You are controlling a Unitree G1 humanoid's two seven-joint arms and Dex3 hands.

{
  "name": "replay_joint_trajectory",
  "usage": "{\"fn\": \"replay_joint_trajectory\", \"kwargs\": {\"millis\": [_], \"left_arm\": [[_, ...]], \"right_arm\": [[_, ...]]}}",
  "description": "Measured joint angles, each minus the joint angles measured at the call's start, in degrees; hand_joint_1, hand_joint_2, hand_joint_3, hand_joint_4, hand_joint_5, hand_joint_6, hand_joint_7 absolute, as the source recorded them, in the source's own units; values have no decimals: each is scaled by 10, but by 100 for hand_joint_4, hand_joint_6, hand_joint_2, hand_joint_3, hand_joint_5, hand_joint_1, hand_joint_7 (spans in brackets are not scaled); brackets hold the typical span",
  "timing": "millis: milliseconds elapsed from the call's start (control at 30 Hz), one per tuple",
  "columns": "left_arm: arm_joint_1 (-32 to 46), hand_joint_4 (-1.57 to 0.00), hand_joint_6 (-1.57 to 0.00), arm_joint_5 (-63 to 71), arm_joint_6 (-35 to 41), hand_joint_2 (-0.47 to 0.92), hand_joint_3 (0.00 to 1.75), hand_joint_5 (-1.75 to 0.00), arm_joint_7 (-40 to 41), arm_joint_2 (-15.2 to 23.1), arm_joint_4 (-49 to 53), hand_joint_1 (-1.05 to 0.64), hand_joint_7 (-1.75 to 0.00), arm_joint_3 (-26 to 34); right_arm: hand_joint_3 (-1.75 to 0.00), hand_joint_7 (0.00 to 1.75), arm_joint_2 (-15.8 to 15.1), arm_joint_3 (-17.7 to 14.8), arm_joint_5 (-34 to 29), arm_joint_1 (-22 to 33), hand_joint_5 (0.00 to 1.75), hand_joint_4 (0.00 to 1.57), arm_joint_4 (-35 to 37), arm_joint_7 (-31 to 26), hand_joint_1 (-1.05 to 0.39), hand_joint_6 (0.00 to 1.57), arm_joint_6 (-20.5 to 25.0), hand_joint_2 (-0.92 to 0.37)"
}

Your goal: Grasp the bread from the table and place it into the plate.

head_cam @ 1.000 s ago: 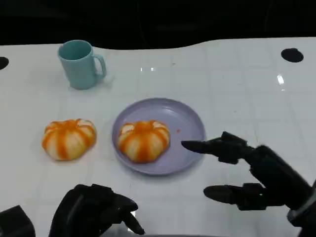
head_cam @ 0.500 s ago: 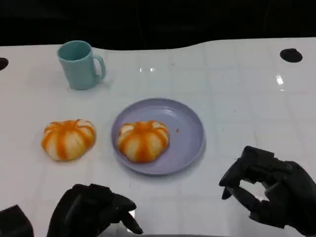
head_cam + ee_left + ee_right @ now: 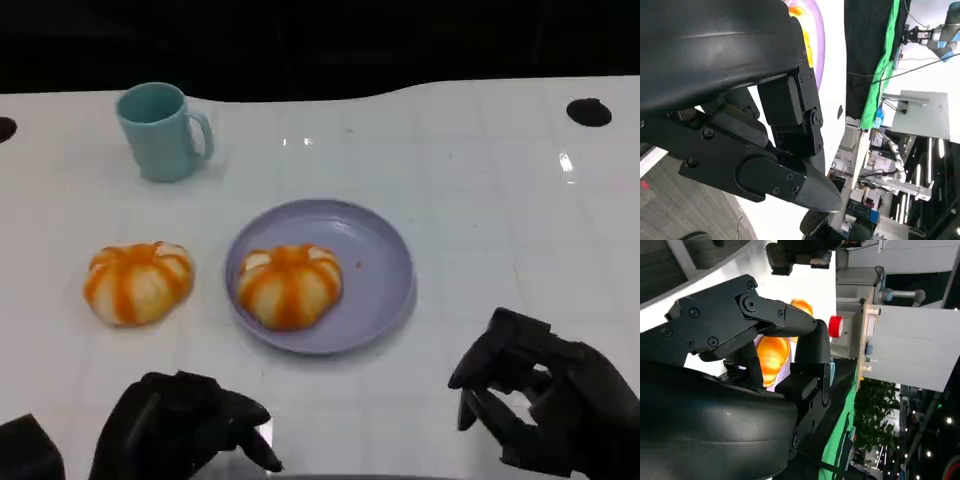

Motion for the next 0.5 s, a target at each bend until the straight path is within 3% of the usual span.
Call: {"fn": "replay_joint_trajectory", "kwargs": {"millis": [500], "left_arm": [[-12, -126, -155, -2, -6, 86, 0, -87, -8, 2, 19, -92, 0, 8]], "right_arm": [[-80, 140, 20, -17, 0, -10, 175, 62, 15, 15, -33, 63, -6, -68]]}}
